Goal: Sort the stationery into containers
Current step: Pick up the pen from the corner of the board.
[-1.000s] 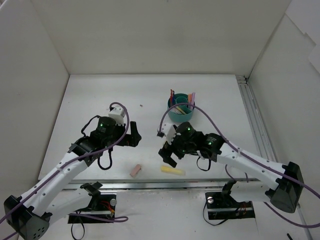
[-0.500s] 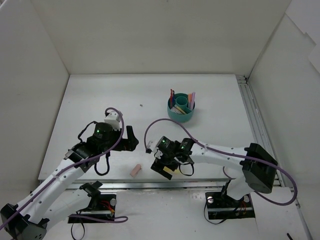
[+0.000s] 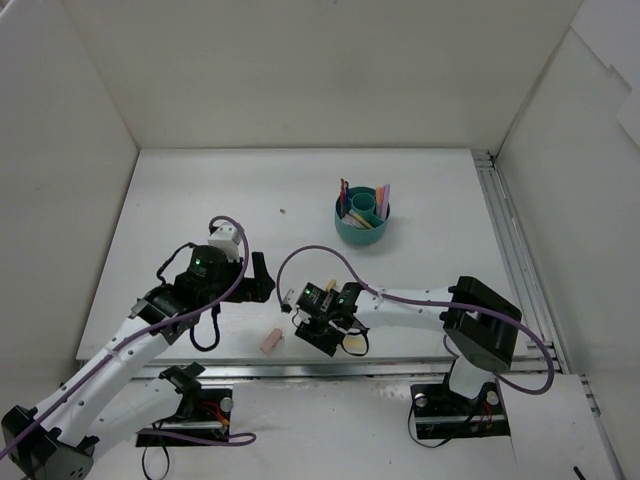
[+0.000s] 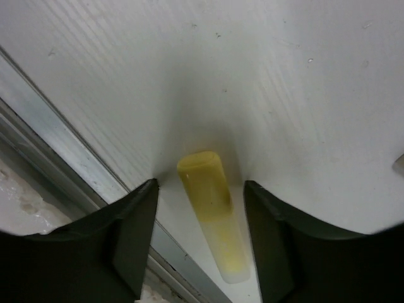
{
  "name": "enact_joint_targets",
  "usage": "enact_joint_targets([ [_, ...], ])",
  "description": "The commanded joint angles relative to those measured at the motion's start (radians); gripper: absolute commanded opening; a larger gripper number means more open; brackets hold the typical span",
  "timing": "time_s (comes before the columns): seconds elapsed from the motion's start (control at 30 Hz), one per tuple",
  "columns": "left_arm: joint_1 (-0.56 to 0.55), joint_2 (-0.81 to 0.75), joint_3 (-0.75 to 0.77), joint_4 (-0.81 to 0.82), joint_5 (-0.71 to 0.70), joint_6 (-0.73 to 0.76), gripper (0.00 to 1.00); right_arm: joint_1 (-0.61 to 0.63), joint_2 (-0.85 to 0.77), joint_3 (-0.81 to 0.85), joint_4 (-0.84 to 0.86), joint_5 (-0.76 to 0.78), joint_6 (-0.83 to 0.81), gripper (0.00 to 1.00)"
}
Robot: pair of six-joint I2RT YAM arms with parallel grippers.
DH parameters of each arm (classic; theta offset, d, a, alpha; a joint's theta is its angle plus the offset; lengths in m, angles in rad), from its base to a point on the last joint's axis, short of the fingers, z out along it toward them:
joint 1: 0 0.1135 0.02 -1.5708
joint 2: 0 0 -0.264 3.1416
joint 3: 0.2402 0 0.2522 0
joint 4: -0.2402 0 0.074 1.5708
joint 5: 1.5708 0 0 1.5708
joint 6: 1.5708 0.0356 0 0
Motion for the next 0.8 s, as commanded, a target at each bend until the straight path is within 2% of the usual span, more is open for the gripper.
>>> enact_joint_targets([
  [0.0,0.006,-0.005,0.023,0.004,-0.033,-0.019,1.00,0.008,0.004,0.044,0.001,0.059,0.051,0.49],
  [0.17,0.006,-0.033,0.014,-0.005,-0.036,-0.020,1.00,0.009,0.013,0.047,-0.002,0.095,0.065,0.20],
  [0.3,0.006,-0.048,0.009,-0.010,-0.074,-0.022,1.00,0.008,-0.002,0.044,-0.002,0.119,0.065,0.02],
  [0.43,0.006,-0.053,0.009,-0.010,-0.080,-0.020,1.00,0.004,-0.073,0.039,0.030,0.199,0.055,0.00],
  [0.53,0.006,-0.048,0.017,-0.005,-0.082,-0.013,1.00,-0.012,-0.176,0.021,0.132,0.303,0.044,0.00],
  [0.6,0.006,-0.039,0.027,-0.005,-0.083,-0.007,1.00,-0.070,-0.260,-0.011,0.261,0.337,0.048,0.00],
  [0.63,0.006,-0.036,0.030,-0.005,-0.086,-0.005,1.00,-0.086,-0.294,-0.029,0.392,0.354,0.055,0.00],
  [0.77,0.006,-0.015,0.059,0.000,-0.097,0.012,1.00,-0.231,-0.401,-0.129,0.727,0.335,0.019,0.00],
])
